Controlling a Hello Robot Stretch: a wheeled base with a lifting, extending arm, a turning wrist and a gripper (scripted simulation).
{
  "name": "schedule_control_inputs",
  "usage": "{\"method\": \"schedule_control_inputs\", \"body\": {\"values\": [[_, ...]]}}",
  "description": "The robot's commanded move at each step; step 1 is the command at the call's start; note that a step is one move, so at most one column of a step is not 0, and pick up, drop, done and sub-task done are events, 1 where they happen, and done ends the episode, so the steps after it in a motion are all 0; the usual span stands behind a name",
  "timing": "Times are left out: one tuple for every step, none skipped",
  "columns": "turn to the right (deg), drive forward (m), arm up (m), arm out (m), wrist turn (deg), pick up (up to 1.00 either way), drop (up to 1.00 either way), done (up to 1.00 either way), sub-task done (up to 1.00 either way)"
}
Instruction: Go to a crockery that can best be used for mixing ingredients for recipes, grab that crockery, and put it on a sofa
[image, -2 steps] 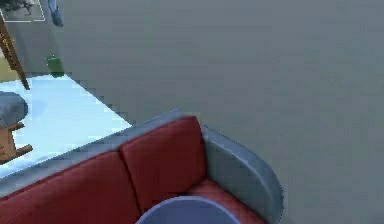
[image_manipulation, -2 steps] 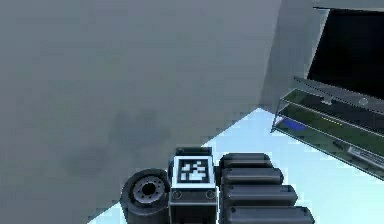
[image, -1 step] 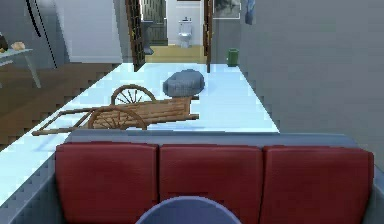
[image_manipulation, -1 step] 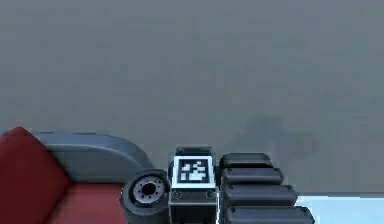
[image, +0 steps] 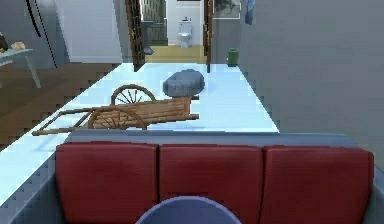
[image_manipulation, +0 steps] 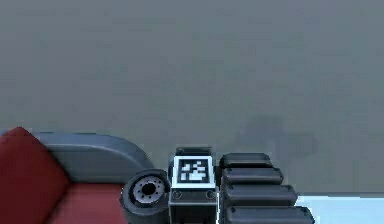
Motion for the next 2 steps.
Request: {"method": "schedule_control_inputs", "body": {"values": [[-45.0, 0.0, 0.0, 0.0, 0.0, 0.0, 0.0, 0.0, 0.0], [-45.0, 0.0, 0.0, 0.0, 0.0, 0.0, 0.0, 0.0, 0.0]]}}
